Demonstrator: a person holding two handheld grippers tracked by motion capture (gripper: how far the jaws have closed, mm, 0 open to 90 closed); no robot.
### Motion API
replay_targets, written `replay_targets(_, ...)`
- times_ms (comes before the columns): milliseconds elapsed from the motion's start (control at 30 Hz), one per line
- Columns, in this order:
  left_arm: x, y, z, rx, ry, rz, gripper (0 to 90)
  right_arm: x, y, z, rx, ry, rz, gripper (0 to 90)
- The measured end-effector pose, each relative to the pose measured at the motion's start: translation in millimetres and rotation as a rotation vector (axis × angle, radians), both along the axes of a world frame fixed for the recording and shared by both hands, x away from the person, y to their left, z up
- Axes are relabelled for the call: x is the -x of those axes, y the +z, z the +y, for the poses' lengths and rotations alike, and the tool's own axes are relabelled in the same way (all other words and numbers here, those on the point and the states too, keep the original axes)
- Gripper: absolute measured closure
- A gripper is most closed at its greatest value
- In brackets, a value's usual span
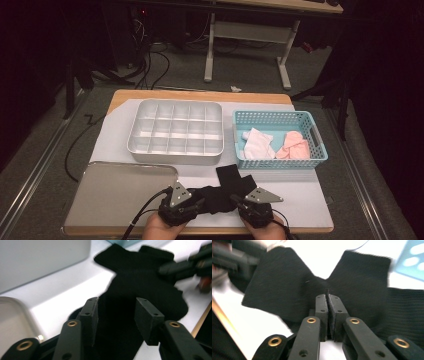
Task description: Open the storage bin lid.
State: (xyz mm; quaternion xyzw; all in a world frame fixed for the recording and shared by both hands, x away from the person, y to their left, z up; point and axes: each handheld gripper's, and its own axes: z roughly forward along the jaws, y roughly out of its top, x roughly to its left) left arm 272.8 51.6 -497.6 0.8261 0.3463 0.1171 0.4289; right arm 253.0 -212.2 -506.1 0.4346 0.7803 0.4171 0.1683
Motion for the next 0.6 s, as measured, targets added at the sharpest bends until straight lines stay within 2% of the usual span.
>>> replay_targets(167,-5.3,-1.7,-4.7,-0.024,0.011,0.026,67.3,-5.0,8.9,-18.9,-0.020,-0.073,-0.025,83.4)
replay_targets(200,-5.5,-1.3,-5.2,-0.029,0.013,0.023,73.5,-6.8,10.1,-22.2,-0.022,-0.087,-0.029,83.1)
replay_targets(333,-4.6,1.3,-7.9,-0.076,0.011,-0.012,88.7,-11.4,12.9,-27.7,-0.019,-0.104,-0.036,82.9)
replay_targets(467,-3.1,2.5,-6.1,-0.076,0.010,-0.035,90.0,-13.8,14.5,-28.6,-0.019,-0.109,-0.039,82.9)
replay_targets(600,0.7,5.6,1.2,-0.051,0.021,-0.045,90.0,-13.9,13.5,-29.0,-0.017,-0.107,-0.038,82.1)
